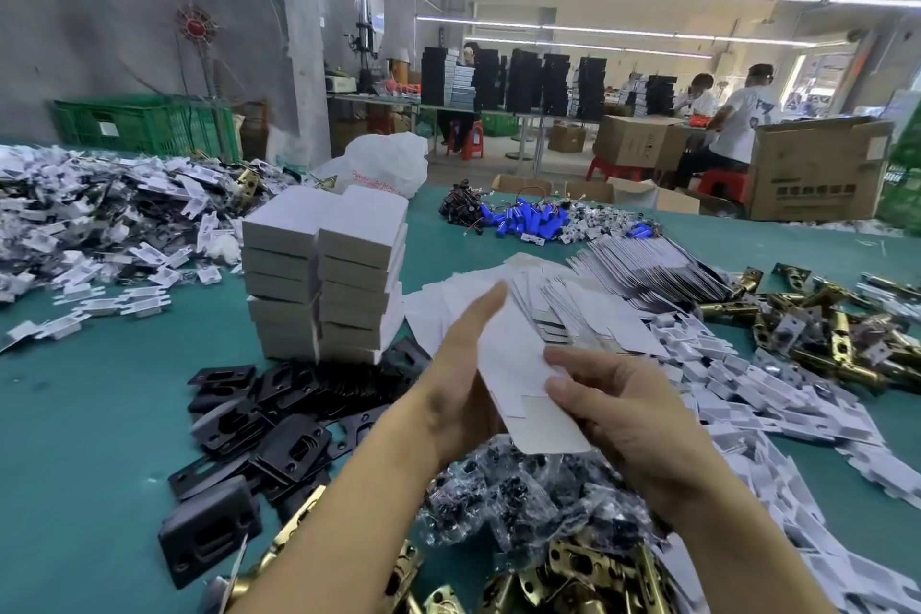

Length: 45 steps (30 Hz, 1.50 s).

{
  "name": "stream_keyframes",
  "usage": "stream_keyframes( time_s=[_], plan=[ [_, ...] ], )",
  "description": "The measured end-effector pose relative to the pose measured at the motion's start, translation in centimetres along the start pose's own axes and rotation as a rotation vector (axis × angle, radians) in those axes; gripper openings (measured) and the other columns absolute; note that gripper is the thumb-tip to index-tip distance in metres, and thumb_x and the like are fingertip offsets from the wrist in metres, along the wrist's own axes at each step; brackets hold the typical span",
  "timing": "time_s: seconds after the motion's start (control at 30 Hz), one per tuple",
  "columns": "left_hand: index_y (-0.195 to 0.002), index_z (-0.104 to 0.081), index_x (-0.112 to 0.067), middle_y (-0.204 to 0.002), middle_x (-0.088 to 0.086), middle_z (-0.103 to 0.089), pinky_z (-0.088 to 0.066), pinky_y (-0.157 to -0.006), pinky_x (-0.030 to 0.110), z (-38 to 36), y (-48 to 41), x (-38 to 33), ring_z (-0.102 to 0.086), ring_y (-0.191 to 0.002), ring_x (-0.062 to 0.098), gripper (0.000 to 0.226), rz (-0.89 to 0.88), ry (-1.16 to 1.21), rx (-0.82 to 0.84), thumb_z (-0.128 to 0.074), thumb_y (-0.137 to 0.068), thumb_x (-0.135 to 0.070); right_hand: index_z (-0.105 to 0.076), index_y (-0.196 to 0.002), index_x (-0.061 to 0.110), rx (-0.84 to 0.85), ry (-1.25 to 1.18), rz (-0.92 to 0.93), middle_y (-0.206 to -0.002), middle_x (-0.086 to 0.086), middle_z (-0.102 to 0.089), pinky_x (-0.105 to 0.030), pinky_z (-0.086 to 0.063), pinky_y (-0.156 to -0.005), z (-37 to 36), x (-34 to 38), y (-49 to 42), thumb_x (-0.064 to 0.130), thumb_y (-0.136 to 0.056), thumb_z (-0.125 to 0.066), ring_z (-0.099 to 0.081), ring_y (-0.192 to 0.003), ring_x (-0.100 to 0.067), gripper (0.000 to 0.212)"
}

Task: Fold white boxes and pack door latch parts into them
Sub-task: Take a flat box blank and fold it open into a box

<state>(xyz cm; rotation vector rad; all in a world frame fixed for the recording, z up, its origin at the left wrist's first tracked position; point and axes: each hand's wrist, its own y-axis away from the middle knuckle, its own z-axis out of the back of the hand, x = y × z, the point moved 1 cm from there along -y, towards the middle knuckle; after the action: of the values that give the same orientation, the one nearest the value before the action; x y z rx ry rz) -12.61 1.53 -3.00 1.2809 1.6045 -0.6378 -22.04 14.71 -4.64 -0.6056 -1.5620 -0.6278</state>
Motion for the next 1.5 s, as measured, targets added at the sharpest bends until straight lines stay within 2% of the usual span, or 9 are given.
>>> stream_keyframes(
  time_s=[0.2,0.33,0.43,0.57,0.7,0.9,1.17,1.4,1.5],
  plan=[
    [-0.129,-0.067,-0.011,-0.117,0.018,-0.072,-0.061,-0.075,0.04,0.5,-0.2,0.3,-0.072,-0.101,0.034,0.081,0.029,0.265,-0.012,-0.04,-0.088,-0.076,-0.062,-0.121,0.041,0.016,0.777,0.271,-0.131,0.024,-0.041,-0.018,-0.037,-0.095,-1.7,0.0,1.0,0.061,-0.063,-0.079,-0.046,-0.115,0.007,0.064],
    [-0.125,-0.071,-0.015,-0.119,0.015,-0.073,-0.062,-0.08,0.045,0.3,0.5,0.1,-0.071,-0.108,0.032,0.08,0.073,0.19,-0.039,-0.039,-0.088,-0.079,-0.056,-0.13,0.043,0.07,0.83,0.417,-0.129,0.029,-0.046,-0.01,-0.04,-0.088,-1.9,0.2,1.1,0.07,-0.064,-0.072,-0.052,-0.106,0.01,0.073],
    [-0.116,-0.077,-0.015,-0.12,0.012,-0.073,-0.053,-0.099,0.053,0.3,0.6,0.0,-0.068,-0.115,0.031,0.085,0.116,0.103,-0.067,-0.039,-0.084,-0.085,-0.049,-0.139,0.04,0.133,0.9,0.508,-0.131,0.026,-0.051,-0.009,-0.048,-0.085,-2.0,0.2,1.4,0.058,-0.07,-0.066,-0.054,-0.111,0.005,0.074],
    [-0.08,-0.084,-0.022,-0.092,0.004,-0.079,-0.06,-0.061,0.031,-0.2,0.8,0.1,-0.077,-0.079,0.019,0.076,0.142,0.044,-0.018,-0.039,-0.085,-0.083,-0.031,-0.149,0.039,0.161,1.003,0.599,-0.149,0.02,-0.039,-0.032,-0.047,-0.103,-2.6,0.4,1.7,0.045,-0.072,-0.06,-0.04,-0.132,0.004,0.083],
    [-0.056,-0.076,-0.041,-0.064,-0.017,-0.073,-0.052,-0.043,0.018,-1.1,1.3,0.0,-0.07,-0.057,-0.002,0.071,0.107,0.13,0.06,-0.027,-0.092,-0.077,-0.013,-0.148,0.052,0.148,0.993,0.665,-0.141,0.032,-0.032,-0.032,-0.055,-0.087,-3.1,1.1,2.3,0.04,-0.073,-0.057,-0.045,-0.11,0.007,0.087],
    [-0.123,-0.072,-0.016,-0.109,0.012,-0.076,-0.062,-0.065,0.033,-0.8,1.7,0.2,-0.076,-0.092,0.025,0.085,0.1,0.164,-0.015,-0.038,-0.085,-0.084,-0.024,-0.151,0.046,0.19,0.937,0.7,-0.155,0.03,-0.027,-0.037,-0.049,-0.103,-2.9,2.0,2.9,0.038,-0.078,-0.057,-0.036,-0.138,0.005,0.081],
    [-0.077,-0.084,-0.017,-0.088,0.008,-0.079,-0.058,-0.053,0.027,-0.4,1.2,0.5,-0.077,-0.075,0.018,0.074,0.032,0.208,-0.032,-0.038,-0.094,-0.071,-0.028,-0.154,0.037,0.192,0.979,0.746,-0.159,0.018,-0.027,-0.032,-0.046,-0.105,-3.5,2.3,3.1,0.035,-0.073,-0.057,-0.026,-0.142,0.008,0.086],
    [-0.074,-0.082,-0.012,-0.095,0.01,-0.076,-0.059,-0.081,0.033,0.2,0.9,0.6,-0.075,-0.089,0.025,0.08,0.054,0.218,-0.037,-0.046,-0.081,-0.083,-0.038,-0.151,0.023,0.132,1.015,0.807,-0.152,0.002,-0.045,-0.028,-0.038,-0.111,-4.5,1.7,2.8,0.008,-0.079,-0.058,-0.041,-0.139,-0.006,0.076],
    [-0.084,-0.078,-0.01,-0.076,0.01,-0.071,-0.057,-0.067,0.033,0.4,1.2,0.0,-0.072,-0.072,0.024,0.062,0.001,0.165,-0.078,-0.07,-0.065,-0.069,-0.048,-0.146,0.016,0.018,1.001,0.928,-0.14,-0.004,-0.058,-0.029,-0.051,-0.097,-3.9,2.0,2.9,0.002,-0.08,-0.062,-0.06,-0.122,-0.016,0.069]
  ],
)
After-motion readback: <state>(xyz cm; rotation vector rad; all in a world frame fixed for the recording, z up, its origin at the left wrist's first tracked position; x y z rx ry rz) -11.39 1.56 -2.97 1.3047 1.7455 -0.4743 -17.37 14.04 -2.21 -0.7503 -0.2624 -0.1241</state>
